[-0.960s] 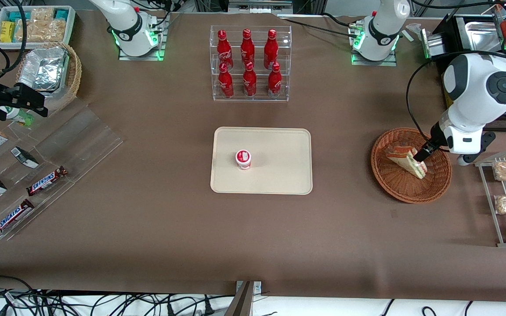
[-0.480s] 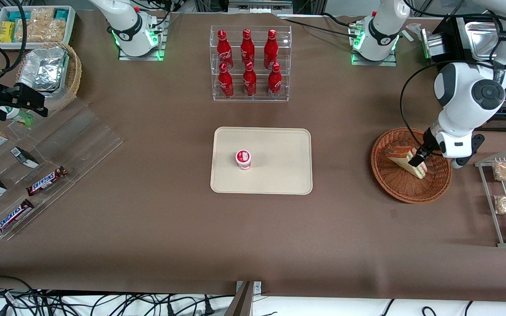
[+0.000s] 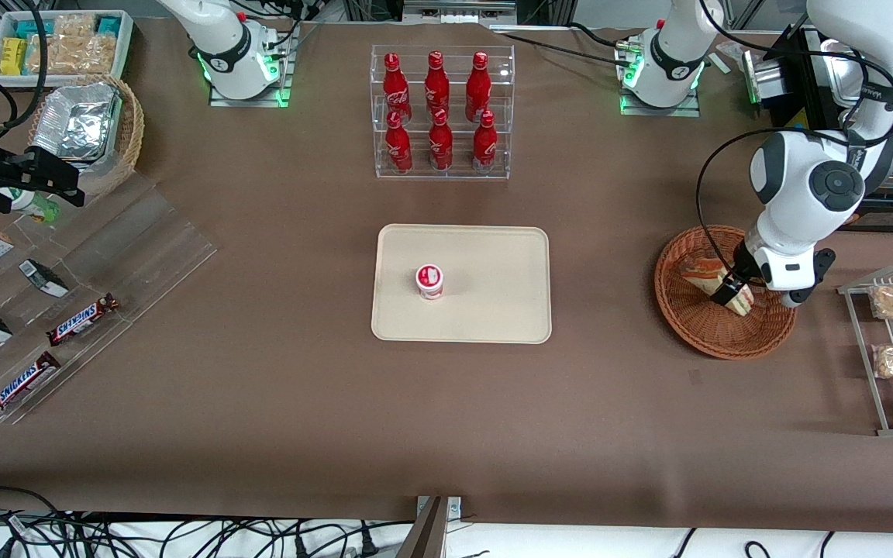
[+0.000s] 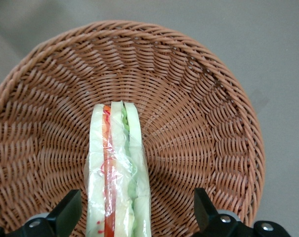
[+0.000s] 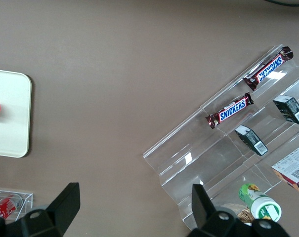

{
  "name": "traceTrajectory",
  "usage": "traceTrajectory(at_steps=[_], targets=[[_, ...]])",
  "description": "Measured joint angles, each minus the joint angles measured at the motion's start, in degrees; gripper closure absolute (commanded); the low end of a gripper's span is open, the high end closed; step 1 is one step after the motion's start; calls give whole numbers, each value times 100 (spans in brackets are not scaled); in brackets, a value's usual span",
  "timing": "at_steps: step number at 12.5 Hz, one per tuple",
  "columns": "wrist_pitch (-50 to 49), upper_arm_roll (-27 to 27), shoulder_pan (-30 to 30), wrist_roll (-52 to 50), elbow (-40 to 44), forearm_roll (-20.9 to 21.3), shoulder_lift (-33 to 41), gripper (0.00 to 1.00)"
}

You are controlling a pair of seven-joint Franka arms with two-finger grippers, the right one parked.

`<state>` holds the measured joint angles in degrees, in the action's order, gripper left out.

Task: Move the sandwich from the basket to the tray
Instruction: 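Lower the open left gripper over the wrapped sandwich in the basket, then close the left gripper on the sandwich and lift it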

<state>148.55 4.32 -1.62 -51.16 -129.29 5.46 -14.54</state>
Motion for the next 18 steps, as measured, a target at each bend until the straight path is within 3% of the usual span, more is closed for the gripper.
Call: traceTrajectory(at_steps=[5, 6, 7, 8, 9, 16, 18], targets=[[96, -2, -1, -98, -101, 330, -189, 0], [97, -3, -2, -108, -103, 332, -192, 30], [98, -3, -3, -117, -103, 332, -192, 66], [98, -3, -3, -123, -104, 332, -192, 91], [98, -3, -3, -124, -105, 333, -193, 100], [36, -16, -11, -131, -120, 644, -181, 100], [-473, -64, -35, -82, 101, 690, -109, 100]])
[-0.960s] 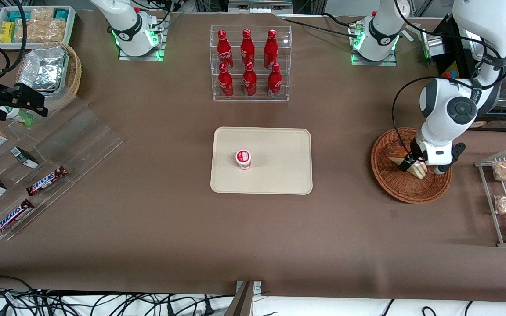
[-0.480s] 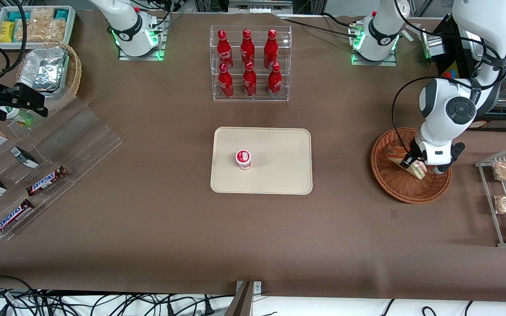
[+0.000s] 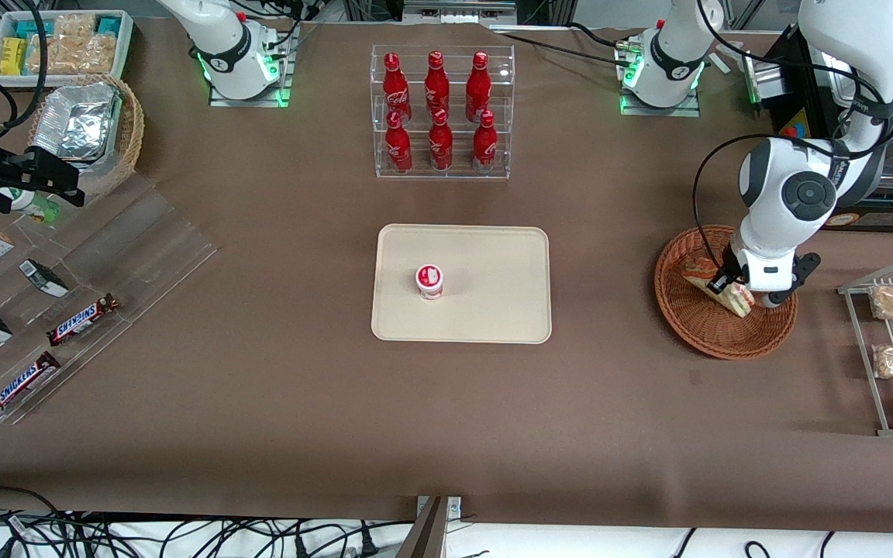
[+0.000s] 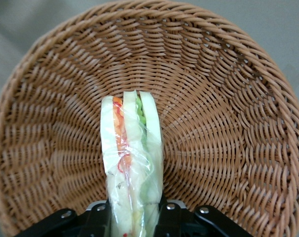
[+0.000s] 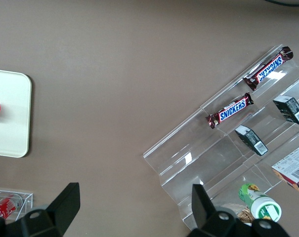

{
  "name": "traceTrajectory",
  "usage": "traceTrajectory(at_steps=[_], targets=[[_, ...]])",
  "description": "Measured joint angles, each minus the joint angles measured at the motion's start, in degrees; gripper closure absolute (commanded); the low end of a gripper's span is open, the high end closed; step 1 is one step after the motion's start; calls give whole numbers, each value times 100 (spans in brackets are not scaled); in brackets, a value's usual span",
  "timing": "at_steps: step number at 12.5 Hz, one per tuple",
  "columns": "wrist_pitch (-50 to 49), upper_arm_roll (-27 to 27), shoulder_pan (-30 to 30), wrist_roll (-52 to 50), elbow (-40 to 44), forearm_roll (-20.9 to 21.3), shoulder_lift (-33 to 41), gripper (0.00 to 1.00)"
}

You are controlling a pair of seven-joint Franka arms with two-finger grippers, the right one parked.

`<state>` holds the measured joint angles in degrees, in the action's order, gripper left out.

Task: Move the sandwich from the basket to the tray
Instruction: 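Close the left gripper on the sandwich and lift it, then carry the sandwich with the left gripper over to the cream tray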

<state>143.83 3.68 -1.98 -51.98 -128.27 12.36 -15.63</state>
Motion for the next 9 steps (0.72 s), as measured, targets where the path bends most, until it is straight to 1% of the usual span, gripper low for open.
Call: traceTrajectory(at_steps=[2, 5, 7, 9], targets=[[-884, -210, -23, 277, 516, 12, 174, 100], [-2265, -545, -39, 952, 1523, 12, 407, 100], [-2703, -760, -43, 1340, 2028, -41, 429, 100], [-2854, -983, -45, 1655, 2259, -155, 425, 100]])
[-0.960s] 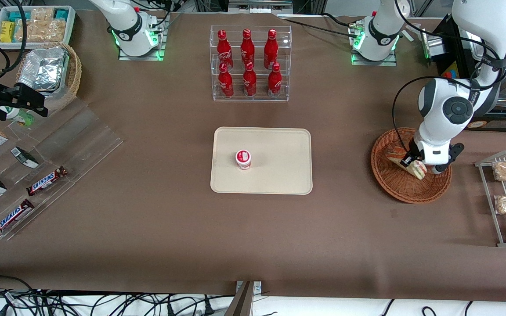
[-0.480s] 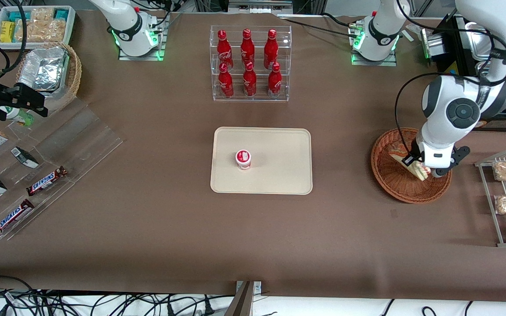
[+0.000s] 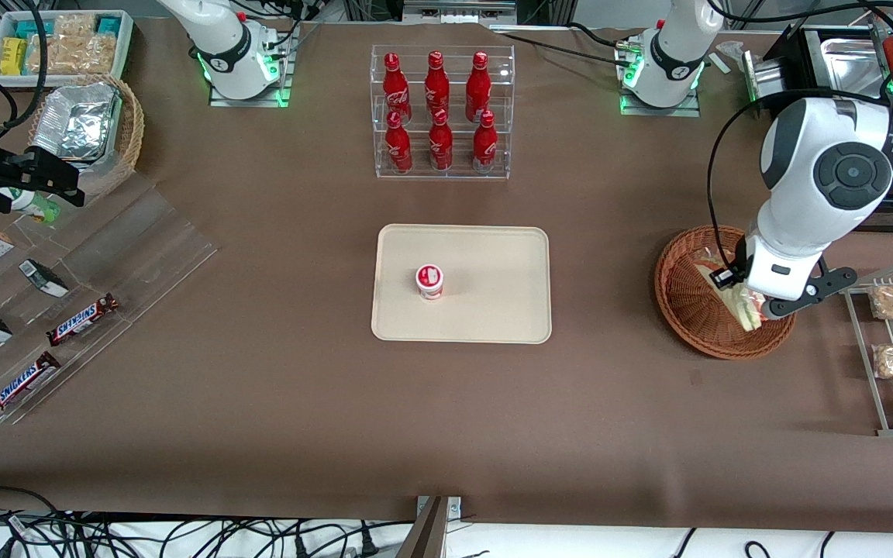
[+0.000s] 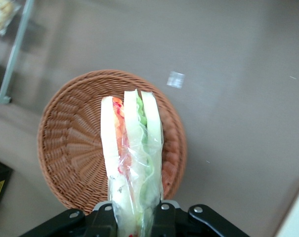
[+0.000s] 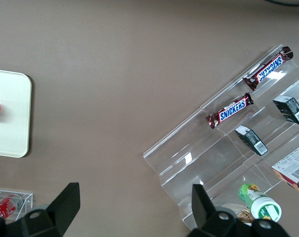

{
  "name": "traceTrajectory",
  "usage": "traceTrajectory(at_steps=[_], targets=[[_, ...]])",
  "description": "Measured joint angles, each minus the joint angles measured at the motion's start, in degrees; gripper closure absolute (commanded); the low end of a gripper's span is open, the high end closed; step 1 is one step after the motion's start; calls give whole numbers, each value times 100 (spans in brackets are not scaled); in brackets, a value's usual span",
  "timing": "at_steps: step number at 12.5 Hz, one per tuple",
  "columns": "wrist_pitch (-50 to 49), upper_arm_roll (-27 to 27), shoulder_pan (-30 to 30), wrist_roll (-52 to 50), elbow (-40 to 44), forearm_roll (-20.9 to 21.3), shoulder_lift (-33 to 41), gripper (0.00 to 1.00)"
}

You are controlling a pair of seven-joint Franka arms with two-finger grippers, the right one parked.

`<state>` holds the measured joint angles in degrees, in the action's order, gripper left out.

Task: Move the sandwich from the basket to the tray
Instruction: 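Carry the sandwich with the left gripper over to the cream tray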

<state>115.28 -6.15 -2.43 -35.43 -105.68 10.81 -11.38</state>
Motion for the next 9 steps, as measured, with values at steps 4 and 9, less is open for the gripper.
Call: traceTrajectory(at_steps=[4, 9], targets=[[-170, -655, -25, 331, 133, -271, -47, 100], [-174, -1446, -64, 517, 523, -669, -307, 100]])
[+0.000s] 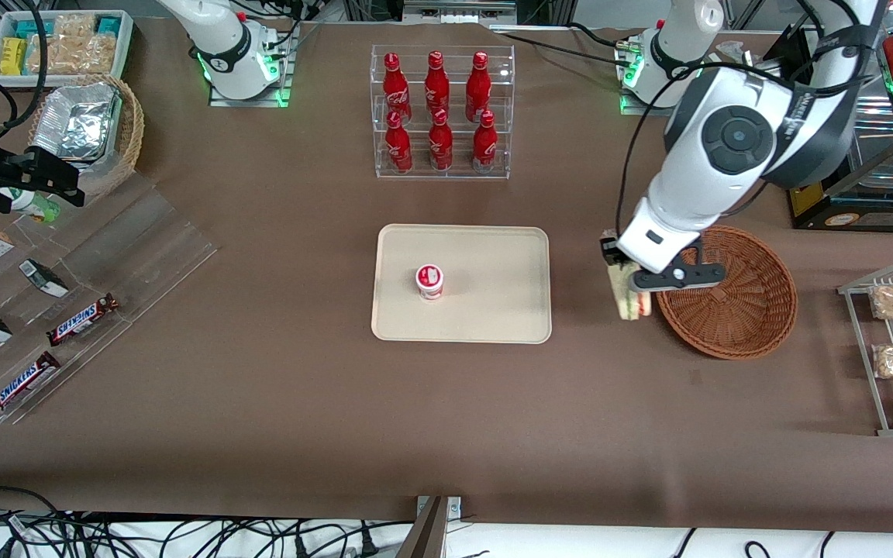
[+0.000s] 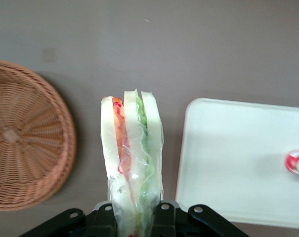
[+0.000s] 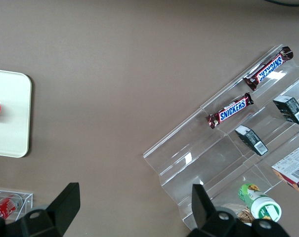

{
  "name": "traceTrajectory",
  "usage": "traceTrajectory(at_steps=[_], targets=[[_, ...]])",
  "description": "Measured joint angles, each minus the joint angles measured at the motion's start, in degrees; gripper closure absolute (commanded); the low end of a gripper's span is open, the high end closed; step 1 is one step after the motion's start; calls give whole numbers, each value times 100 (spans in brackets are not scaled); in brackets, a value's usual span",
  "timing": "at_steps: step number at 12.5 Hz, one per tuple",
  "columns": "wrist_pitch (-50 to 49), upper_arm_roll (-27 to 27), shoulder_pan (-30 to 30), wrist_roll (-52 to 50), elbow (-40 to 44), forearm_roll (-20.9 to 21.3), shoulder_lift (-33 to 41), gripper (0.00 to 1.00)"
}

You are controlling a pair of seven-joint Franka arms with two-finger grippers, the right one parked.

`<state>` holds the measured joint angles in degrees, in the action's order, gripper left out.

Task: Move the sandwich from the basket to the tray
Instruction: 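Carry the sandwich with the left gripper over to the cream tray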

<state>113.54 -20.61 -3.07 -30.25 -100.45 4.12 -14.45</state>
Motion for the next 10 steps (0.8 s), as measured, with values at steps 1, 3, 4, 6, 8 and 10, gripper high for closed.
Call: traceTrajectory(at_steps=[1, 3, 4, 6, 8, 10], targets=[[0, -96, -16, 141, 9, -173, -84, 100], [14, -184, -156, 302, 18, -291, -248, 100], [25, -199, -268, 303, 28, -295, -327, 100], [123, -205, -471, 288, 31, -296, -482, 100], [341, -207, -664, 109, 34, -296, -653, 100], [598, -207, -866, -94, 35, -296, -890, 100]])
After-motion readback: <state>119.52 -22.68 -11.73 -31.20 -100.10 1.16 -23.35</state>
